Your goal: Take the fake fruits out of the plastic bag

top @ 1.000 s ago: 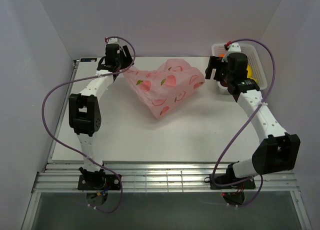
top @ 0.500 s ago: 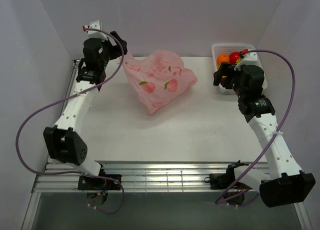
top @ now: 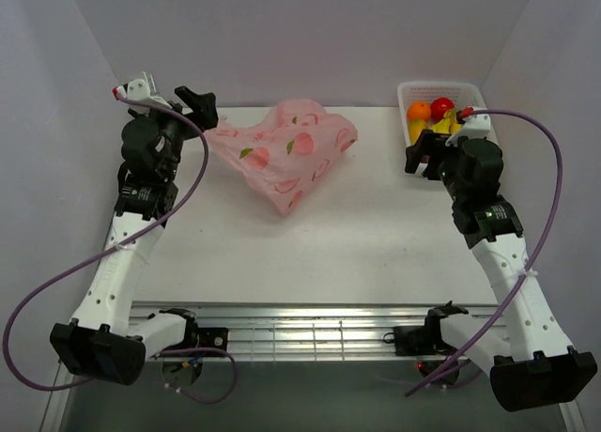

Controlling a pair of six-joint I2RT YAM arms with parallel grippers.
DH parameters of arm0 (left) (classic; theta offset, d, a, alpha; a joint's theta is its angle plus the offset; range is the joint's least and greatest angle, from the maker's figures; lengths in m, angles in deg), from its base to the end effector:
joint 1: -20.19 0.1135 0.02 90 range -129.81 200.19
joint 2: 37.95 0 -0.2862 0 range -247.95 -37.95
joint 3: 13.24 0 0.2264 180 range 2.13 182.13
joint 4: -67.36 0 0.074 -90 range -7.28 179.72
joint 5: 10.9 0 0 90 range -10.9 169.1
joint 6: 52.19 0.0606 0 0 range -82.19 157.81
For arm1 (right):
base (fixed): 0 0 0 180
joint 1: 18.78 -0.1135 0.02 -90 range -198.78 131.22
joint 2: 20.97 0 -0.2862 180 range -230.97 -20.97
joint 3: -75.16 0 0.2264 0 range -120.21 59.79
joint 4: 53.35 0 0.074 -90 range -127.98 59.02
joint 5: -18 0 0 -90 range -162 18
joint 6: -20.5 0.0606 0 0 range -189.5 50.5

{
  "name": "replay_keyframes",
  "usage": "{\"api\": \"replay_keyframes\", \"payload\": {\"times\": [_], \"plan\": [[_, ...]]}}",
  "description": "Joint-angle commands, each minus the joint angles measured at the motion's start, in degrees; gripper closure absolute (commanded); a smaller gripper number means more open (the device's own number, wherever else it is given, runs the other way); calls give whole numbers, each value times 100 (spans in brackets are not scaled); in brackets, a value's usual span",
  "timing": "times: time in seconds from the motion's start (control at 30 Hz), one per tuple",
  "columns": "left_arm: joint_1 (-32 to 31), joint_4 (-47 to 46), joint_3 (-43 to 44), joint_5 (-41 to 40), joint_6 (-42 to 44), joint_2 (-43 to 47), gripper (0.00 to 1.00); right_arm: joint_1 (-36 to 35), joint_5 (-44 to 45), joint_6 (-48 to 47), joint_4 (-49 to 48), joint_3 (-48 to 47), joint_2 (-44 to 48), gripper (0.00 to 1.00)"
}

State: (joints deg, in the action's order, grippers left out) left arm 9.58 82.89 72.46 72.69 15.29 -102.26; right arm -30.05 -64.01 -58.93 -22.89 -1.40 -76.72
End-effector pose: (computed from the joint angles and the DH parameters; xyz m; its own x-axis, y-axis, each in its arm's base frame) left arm 0.2374 -0.0376 0.4677 0.0644 -0.3993 -0.9146 0.1066 0.9140 -0.3915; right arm 0.2004 0.0313 0.4080 -0.1725 0.1509 -0.9734 -0.0280 0.9871 0.1579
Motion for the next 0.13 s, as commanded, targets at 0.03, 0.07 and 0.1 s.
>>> {"api": "replay_keyframes", "payload": {"times": [0.03,0.07,0.1], "plan": [[-2,256,-142,-26,-68,226,2,19,1,68,-103,142,204,10],[-11,256,-168,-35,-68,279,2,19,10,60,-103,134,222,10],[-2,247,-186,-35,-68,305,2,28,71,68,-94,133,222,10]]}}
